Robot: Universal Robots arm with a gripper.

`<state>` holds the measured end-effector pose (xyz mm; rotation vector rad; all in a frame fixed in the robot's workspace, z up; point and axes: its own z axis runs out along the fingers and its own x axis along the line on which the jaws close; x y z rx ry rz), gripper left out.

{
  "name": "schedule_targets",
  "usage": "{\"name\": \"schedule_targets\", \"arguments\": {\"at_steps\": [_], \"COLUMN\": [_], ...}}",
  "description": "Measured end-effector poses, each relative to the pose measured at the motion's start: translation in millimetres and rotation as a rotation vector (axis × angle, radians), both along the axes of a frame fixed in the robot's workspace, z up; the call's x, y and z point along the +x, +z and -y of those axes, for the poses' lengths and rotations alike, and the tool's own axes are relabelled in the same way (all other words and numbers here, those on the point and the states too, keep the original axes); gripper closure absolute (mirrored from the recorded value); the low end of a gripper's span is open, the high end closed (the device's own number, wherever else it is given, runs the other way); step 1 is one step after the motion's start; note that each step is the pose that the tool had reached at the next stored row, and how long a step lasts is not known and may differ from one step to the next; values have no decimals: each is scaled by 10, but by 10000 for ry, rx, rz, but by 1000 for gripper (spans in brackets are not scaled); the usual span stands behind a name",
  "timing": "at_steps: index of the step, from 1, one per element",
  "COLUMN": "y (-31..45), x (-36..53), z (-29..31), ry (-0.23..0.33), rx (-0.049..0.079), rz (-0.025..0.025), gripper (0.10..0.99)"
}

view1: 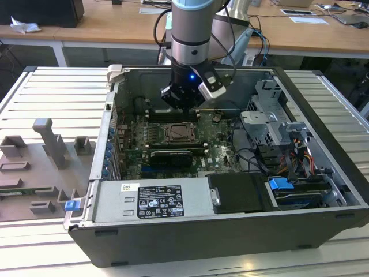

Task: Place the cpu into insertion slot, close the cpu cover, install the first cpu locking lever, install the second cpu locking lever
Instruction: 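Install the second cpu locking lever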

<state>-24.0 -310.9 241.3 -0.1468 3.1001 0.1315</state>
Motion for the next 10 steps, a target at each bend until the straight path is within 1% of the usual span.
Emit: {"name": "schedule_targets", "arguments": {"at_steps": [1, 3, 5, 7, 8, 9, 10], "y": [11, 61, 150, 158, 159, 158, 157], "x": [0, 0, 0, 0, 0, 0, 0], "z": [0, 0, 1, 3, 34, 135, 261], "ry": [0, 1, 0, 0, 0, 1, 0], "rx": [-4, -9, -16, -14, -17, -17, -16], "rz": [0, 0, 0, 2, 0, 0, 0], "gripper": [980, 980, 980, 980, 980, 980, 980]}}
